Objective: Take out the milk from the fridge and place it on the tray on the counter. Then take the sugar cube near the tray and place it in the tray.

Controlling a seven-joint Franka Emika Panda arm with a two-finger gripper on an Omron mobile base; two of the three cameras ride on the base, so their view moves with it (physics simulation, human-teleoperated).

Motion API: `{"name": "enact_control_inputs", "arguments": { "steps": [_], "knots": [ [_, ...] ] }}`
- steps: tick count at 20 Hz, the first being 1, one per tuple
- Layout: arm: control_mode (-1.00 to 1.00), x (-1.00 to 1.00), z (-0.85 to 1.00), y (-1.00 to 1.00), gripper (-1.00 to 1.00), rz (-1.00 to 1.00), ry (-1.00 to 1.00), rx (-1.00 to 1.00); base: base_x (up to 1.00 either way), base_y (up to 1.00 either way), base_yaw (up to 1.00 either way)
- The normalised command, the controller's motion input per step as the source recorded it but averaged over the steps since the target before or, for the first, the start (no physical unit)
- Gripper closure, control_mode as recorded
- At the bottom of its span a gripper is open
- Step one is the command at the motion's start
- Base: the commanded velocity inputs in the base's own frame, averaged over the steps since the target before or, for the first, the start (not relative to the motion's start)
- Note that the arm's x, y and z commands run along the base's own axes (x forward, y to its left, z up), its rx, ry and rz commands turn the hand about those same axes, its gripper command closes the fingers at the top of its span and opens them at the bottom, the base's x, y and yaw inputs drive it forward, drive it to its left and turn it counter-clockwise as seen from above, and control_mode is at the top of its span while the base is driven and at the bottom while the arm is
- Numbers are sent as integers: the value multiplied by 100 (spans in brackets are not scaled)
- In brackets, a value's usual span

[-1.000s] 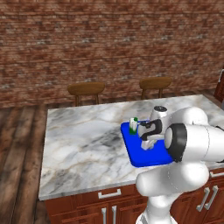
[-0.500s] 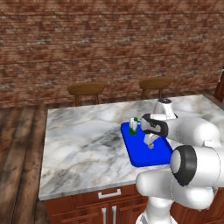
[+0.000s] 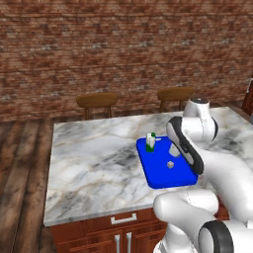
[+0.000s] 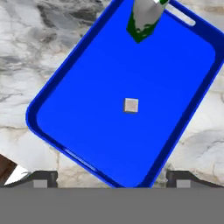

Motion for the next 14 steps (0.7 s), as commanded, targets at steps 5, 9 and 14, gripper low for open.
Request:
{"name": "enact_control_inputs", "arguments": {
  "steps": [5, 9, 14],
  "knots": [
    [-100, -79, 75, 22, -100, -7, -15, 0, 0, 0, 0],
    [-100, -81, 71, 19, -100, -9, -25, 0, 0, 0, 0],
    [-100, -75, 81, 9, -100, -7, -29, 0, 0, 0, 0]
  ]
}}
